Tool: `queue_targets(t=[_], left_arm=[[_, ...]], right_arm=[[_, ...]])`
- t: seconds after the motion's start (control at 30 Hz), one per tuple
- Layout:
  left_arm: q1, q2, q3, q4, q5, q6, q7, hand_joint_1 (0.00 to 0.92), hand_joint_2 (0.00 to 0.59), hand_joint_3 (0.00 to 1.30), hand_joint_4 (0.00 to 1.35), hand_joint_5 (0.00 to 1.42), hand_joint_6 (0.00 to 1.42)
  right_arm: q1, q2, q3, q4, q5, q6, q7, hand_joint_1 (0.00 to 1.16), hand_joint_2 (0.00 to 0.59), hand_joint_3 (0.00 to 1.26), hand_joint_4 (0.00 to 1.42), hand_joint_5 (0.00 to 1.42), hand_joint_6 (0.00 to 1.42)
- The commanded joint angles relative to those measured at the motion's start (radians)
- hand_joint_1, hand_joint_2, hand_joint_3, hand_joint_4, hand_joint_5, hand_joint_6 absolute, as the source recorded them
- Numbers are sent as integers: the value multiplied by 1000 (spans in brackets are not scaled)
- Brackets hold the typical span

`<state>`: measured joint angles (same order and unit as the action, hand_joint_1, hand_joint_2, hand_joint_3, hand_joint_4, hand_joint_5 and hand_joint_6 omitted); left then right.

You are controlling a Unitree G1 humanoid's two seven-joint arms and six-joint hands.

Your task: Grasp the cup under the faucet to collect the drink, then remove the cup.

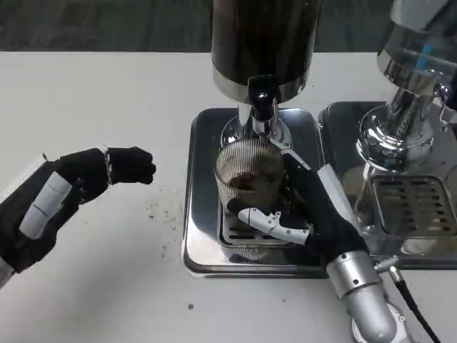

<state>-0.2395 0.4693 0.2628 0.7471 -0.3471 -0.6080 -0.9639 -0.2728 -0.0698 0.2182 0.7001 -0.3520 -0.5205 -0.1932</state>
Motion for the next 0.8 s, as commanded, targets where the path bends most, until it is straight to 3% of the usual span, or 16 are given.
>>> queue_targets(t=[0.03,0.17,0.3,0.8], left_arm=[[15,14,5,-1,6,5,10,0,101,443,389,365,244],[18,12,5,-3,5,6,10,0,109,448,395,365,253],[19,10,5,-2,5,5,12,0,116,450,408,365,259],[11,4,-5,1,8,5,11,0,139,451,411,370,262]], right_arm=[[20,15,19,22,-36,12,-50,741,195,292,409,558,792],[23,21,30,30,-60,-1,-105,753,207,354,508,665,980],[32,29,35,38,-83,-24,-179,754,208,403,568,730,1074],[77,37,39,4,-169,-115,-415,748,215,535,706,884,1231]])
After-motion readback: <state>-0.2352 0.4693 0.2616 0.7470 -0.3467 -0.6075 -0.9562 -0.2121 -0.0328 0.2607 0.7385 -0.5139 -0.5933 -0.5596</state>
